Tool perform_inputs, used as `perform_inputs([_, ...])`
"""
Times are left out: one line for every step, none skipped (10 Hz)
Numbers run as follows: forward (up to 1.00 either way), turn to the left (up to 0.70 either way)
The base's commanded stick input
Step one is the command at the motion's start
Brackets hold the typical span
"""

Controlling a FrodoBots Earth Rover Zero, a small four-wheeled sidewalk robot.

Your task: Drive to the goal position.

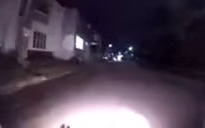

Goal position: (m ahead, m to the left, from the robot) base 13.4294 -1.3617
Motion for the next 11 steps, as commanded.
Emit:
perform_inputs([1.00, -0.14])
perform_inputs([1.00, -0.11])
perform_inputs([1.00, -0.07])
perform_inputs([1.00, -0.03])
perform_inputs([1.00, 0.00])
perform_inputs([1.00, 0.00])
perform_inputs([1.00, 0.00])
perform_inputs([1.00, 0.00])
perform_inputs([1.00, 0.00])
perform_inputs([1.00, 0.00])
perform_inputs([1.00, 0.00])
